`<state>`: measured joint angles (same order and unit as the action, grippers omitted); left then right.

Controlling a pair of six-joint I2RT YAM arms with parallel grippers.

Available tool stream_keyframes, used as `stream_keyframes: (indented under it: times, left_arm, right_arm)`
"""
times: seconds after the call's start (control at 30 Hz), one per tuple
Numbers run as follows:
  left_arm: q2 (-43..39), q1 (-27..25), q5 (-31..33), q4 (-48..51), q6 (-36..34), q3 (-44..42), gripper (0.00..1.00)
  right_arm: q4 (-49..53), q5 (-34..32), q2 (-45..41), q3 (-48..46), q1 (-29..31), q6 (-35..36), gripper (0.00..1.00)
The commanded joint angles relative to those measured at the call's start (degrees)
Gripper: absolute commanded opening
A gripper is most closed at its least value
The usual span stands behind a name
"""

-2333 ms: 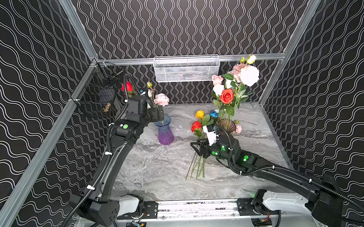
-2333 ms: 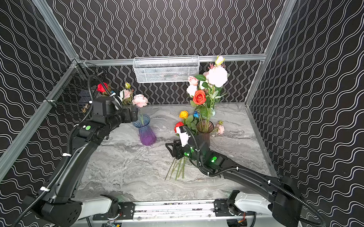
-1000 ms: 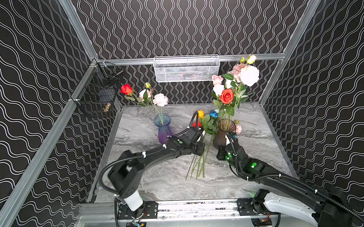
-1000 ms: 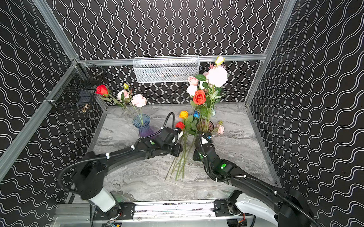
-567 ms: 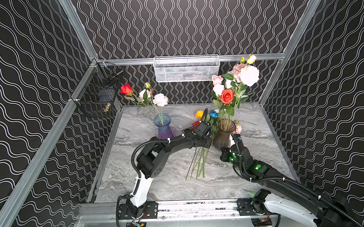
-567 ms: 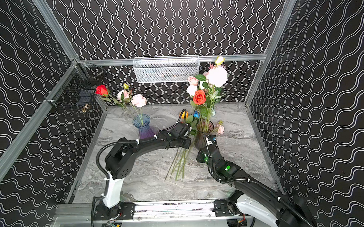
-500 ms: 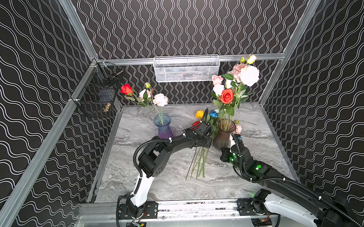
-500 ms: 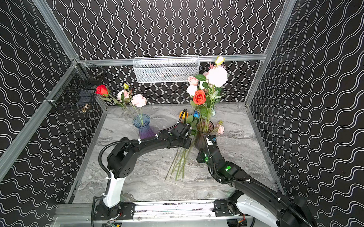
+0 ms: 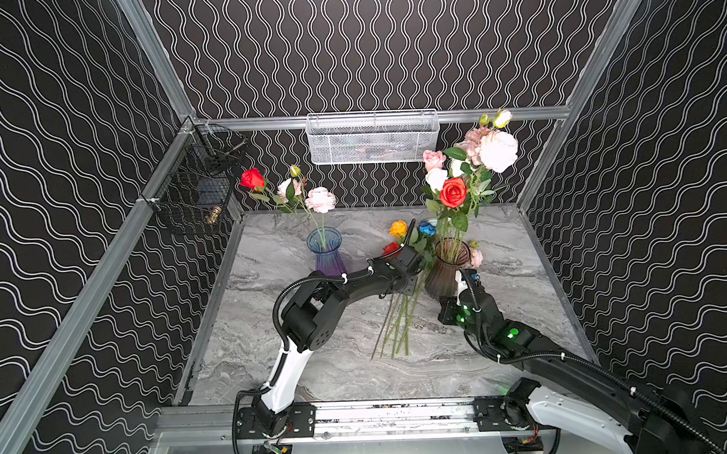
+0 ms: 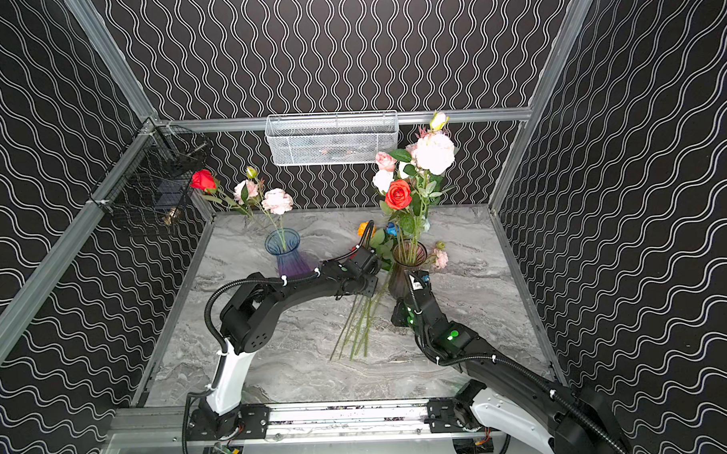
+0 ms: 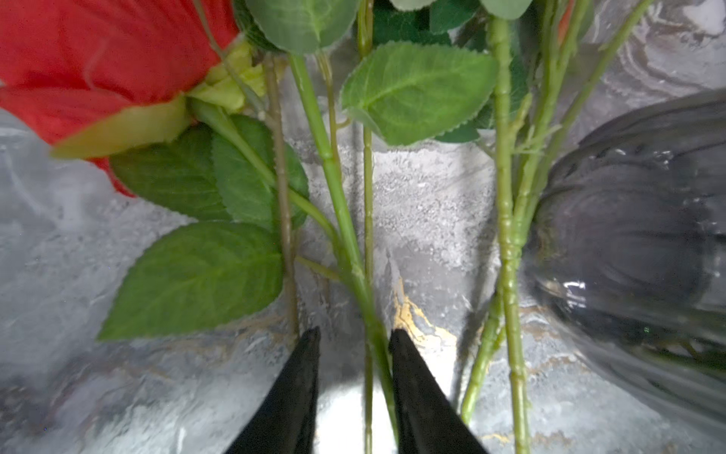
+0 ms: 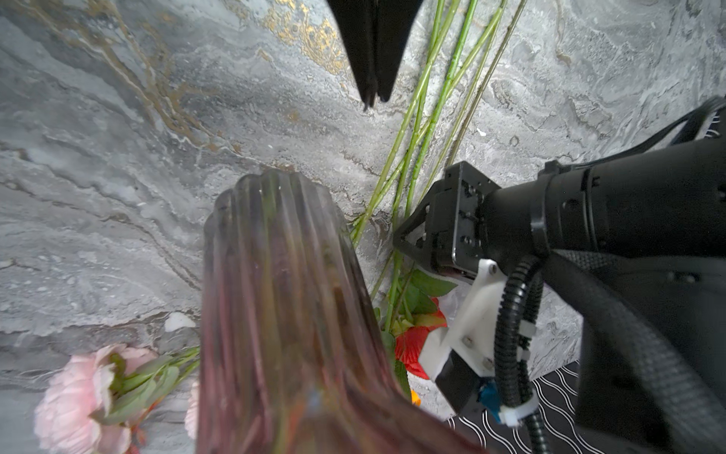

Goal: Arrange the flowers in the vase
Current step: 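Close the left gripper on a yellow rose stem in the pile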

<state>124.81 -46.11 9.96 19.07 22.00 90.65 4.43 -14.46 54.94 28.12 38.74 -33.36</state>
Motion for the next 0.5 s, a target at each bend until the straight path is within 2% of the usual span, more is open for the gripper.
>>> stream_keyframes:
  times: [0.0,0.27,0.47]
  left_arm:
    - [0.8,0.7,-1.2,-0.8,-0.8,0.2,0.3]
    - [-1.2,0.9,-3.2,-3.3,-0.6,-1.4,0.12]
    - [-6.6,1.0,-3.7,-5.1,0.5,-4.7,0.04]
  right_arm:
    - [-2.0,0.7,0.7,0.8,0.0,0.3,0.04]
    - [-2.1,0.8,0.2,1.1,-0.1,0.4,0.05]
    - [-1.7,1.3,0.1,1.5,-0.1,0.5,0.05]
